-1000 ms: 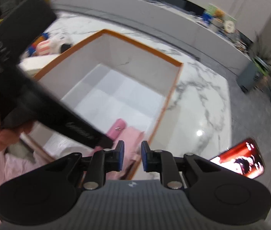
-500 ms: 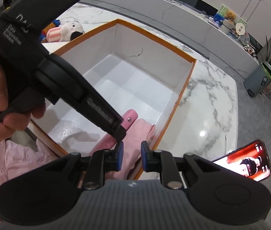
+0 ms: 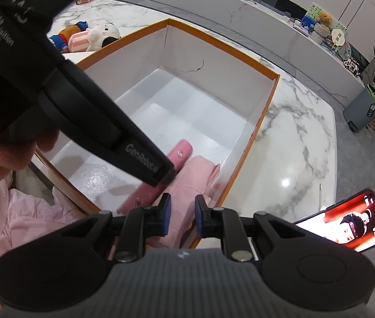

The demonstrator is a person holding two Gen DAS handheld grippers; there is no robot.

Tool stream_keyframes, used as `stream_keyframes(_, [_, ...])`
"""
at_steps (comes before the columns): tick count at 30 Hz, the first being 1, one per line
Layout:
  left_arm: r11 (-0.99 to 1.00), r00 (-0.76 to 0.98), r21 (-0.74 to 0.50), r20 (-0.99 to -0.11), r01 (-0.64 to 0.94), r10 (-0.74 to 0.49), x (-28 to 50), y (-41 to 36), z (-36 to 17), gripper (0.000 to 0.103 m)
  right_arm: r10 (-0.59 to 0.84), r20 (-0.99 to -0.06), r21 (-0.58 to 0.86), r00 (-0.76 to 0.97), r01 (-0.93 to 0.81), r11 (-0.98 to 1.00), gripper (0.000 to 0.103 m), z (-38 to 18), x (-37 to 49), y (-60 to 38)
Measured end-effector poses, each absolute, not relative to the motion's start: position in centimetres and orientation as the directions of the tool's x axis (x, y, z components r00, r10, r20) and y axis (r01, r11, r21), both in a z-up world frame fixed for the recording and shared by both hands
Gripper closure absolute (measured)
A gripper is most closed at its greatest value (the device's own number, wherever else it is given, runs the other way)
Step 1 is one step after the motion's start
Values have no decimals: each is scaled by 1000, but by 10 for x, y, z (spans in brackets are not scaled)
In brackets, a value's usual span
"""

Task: Organize objects
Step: 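Lower the pink bag into the orange box and open the left tool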

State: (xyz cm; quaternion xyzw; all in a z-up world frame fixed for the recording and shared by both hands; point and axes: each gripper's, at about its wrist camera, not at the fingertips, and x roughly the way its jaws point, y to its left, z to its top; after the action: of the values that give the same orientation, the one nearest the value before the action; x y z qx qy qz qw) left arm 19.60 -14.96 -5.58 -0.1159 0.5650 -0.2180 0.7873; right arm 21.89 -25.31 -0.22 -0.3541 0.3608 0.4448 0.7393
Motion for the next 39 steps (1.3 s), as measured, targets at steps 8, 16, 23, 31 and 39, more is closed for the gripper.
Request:
stream_keyframes(8, [894, 292, -352, -855, 278, -428, 192, -156, -49, 76, 412, -844, -198, 344, -913, 357, 84, -4, 219, -254])
stream_keyframes(16, [896, 278, -313, -872, 317, -403, 194, -164, -45, 80, 417, -843, -191, 340, -913, 360, 84, -4, 220, -254])
stream_keyframes(23, [894, 314, -327, -852, 305, -419, 192, -164, -46, 83, 420, -839, -193, 345, -912, 362, 84, -4, 220, -254])
stream_keyframes(31, [905, 341, -300, -852, 302, -397, 195, -150, -33, 89, 429, -836, -186, 342, -912, 365, 84, -4, 221, -256])
stream_keyframes(39, [895, 303, -338, -855, 290, -421, 194, -158, -42, 90, 429, -836, -184, 341, -912, 368, 84, -4, 223, -255])
